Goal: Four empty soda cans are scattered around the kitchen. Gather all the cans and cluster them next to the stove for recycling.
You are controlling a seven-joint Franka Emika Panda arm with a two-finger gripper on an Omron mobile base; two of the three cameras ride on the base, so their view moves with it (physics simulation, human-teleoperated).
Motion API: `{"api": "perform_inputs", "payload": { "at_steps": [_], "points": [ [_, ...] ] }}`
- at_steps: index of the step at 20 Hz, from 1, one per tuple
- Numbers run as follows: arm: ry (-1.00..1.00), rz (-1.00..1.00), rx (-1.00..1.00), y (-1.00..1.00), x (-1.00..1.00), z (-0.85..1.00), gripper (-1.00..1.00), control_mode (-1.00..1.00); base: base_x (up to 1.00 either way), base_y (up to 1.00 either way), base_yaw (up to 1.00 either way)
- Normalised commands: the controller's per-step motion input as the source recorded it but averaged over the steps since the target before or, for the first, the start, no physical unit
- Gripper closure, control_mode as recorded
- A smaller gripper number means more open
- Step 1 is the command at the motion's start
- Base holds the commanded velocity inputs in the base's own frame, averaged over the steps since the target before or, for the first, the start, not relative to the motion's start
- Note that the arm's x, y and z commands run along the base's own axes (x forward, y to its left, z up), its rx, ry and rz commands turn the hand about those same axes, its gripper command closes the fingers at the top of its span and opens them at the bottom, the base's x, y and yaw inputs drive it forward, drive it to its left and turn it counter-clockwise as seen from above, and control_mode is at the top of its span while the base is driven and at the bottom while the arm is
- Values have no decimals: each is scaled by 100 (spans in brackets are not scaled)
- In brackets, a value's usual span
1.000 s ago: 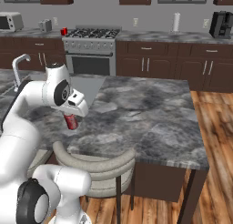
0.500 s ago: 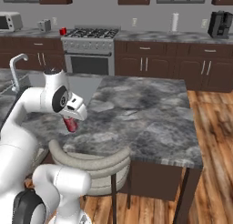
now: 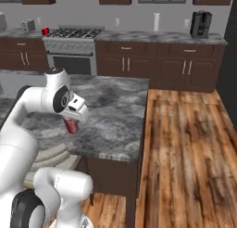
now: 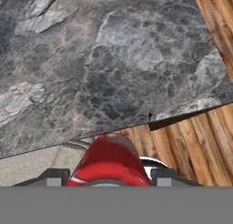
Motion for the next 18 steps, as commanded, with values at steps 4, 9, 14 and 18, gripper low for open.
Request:
{"api": "perform_inputs", "payload": {
  "at_steps": [4,9,14,18],
  "points": [
    [0,0,0,0,0,0,100,100,3,-100,0],
    [0,0,0,0,0,0,100,100,41,-100,2],
    [0,0,0,0,0,0,100,100,81,-100,10],
    [0,0,0,0,0,0,100,100,100,-99,29]
  ]
}}
